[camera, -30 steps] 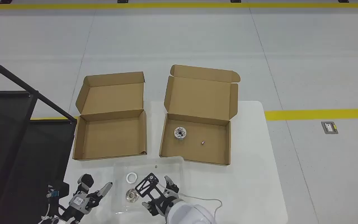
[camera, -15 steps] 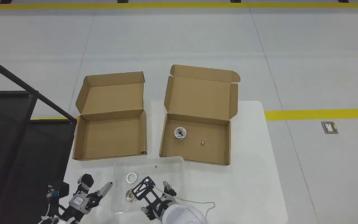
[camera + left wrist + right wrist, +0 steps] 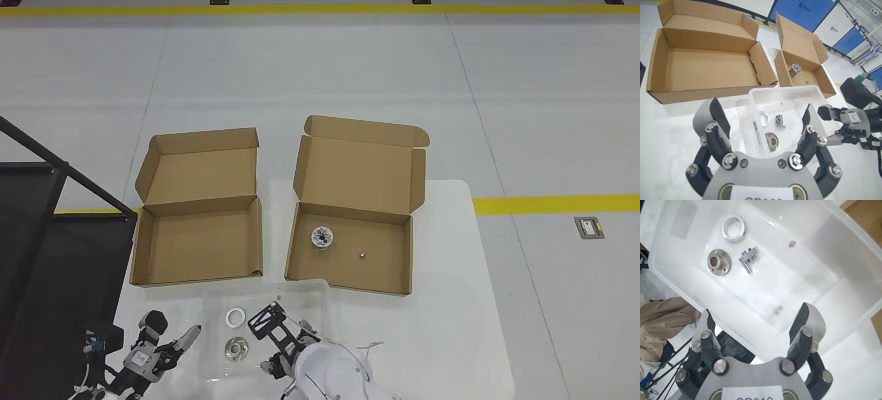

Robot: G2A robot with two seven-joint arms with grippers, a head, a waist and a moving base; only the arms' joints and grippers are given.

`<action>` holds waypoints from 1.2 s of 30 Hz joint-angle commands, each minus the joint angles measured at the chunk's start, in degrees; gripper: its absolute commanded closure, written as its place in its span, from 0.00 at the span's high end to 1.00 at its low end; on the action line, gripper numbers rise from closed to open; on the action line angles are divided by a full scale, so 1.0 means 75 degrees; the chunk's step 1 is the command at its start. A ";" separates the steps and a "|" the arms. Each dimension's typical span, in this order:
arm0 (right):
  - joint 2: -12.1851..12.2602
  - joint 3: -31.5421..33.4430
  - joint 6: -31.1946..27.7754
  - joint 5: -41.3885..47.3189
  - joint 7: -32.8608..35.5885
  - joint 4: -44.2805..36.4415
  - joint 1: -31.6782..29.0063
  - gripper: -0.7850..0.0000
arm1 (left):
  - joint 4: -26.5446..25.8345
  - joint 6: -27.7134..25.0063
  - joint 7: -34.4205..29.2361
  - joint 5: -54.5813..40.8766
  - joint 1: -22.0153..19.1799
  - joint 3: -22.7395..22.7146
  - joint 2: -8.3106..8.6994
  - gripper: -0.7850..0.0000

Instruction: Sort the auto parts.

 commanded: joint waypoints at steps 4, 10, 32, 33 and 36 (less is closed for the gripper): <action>-0.0149 -0.0099 0.0277 0.0170 0.0399 0.0607 0.0386 0.98 | 0.0000 0.0000 0.0000 0.0000 0.0000 0.0000 0.0000 1.00; -0.0292 -0.0186 0.0638 0.0181 0.0539 0.1198 0.0637 0.64 | 0.0000 0.0000 0.0000 0.0000 0.0000 0.0000 0.0000 1.00; -0.0740 -0.0190 0.1644 0.0029 0.0869 0.2700 0.1242 0.43 | 0.0000 0.0000 0.0000 0.0000 0.0000 0.0000 0.0000 1.00; -0.0760 -0.0198 0.1668 0.0019 0.0903 0.2757 0.1268 0.40 | 0.0000 0.0000 0.0000 0.0000 0.0000 0.0000 0.0000 1.00; -0.0822 -0.0207 0.1733 0.0036 0.0950 0.2912 0.1333 0.38 | 0.0000 0.0000 0.0000 0.0000 0.0000 0.0000 0.0000 1.00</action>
